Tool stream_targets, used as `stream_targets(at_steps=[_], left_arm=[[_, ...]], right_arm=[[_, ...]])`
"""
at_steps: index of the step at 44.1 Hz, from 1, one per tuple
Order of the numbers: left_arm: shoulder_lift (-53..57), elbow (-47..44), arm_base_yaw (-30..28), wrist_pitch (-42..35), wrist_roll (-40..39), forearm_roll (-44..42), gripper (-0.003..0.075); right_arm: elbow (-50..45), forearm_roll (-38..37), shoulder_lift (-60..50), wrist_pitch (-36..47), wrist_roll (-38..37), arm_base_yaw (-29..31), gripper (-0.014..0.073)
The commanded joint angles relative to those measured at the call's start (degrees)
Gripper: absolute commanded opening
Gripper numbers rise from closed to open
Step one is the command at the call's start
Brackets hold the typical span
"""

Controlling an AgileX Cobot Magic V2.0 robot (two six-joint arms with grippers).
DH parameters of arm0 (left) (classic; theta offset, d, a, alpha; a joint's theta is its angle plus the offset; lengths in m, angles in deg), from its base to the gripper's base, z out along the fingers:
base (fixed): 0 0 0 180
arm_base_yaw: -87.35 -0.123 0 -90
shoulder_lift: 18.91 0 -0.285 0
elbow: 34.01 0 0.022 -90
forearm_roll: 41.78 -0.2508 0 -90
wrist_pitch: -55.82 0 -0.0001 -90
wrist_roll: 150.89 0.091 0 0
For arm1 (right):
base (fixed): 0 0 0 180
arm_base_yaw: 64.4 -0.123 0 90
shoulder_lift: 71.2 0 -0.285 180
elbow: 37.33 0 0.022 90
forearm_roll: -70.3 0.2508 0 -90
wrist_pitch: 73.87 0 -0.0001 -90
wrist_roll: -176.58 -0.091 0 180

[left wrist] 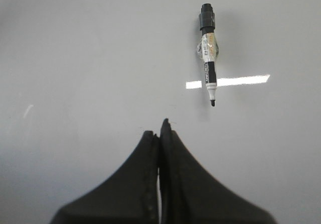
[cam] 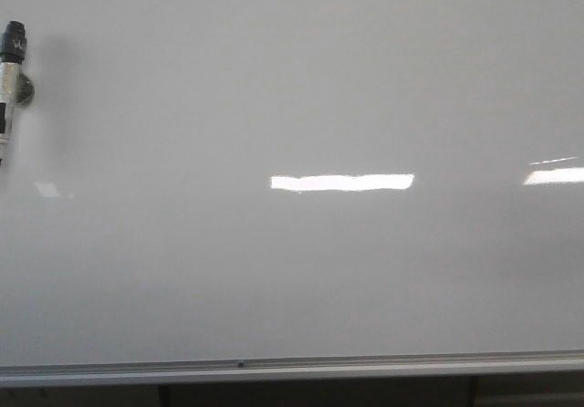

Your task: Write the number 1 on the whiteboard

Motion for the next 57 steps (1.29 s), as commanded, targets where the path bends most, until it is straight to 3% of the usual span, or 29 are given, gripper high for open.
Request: stream_targets(at_steps=[1, 18, 29, 48, 57], left_arm=[[1.2, -1.3, 0.2, -5.6, -0.1, -0.2, -0.0019], [1.2, -1.1, 0.2, -13.1, -0.2, 0.3, -0.0019], [0.4, 6.1, 0.2, -14.1, -0.3, 0.8, -0.0019], [-11.9, 32.1, 0.2, 7.1, -0.3, 0.9, -0.0019], [-18.6, 37.1, 0.2, 14.0, 0.0, -0.1, -0.0019]], right_arm=[[0.0, -0.1, -0.9, 4.9, 0.3, 0.0, -0.0069], [1.6, 0.1, -0.9, 4.1, 0.3, 0.0, -0.0069], [12.1, 0.1, -0.2, -6.6, 0.3, 0.0, -0.0069], [34.6, 0.1, 14.1, -27.5, 0.3, 0.0, -0.0067], [40.0, 0.1, 22.7, -33.5, 0.3, 0.0, -0.0067]])
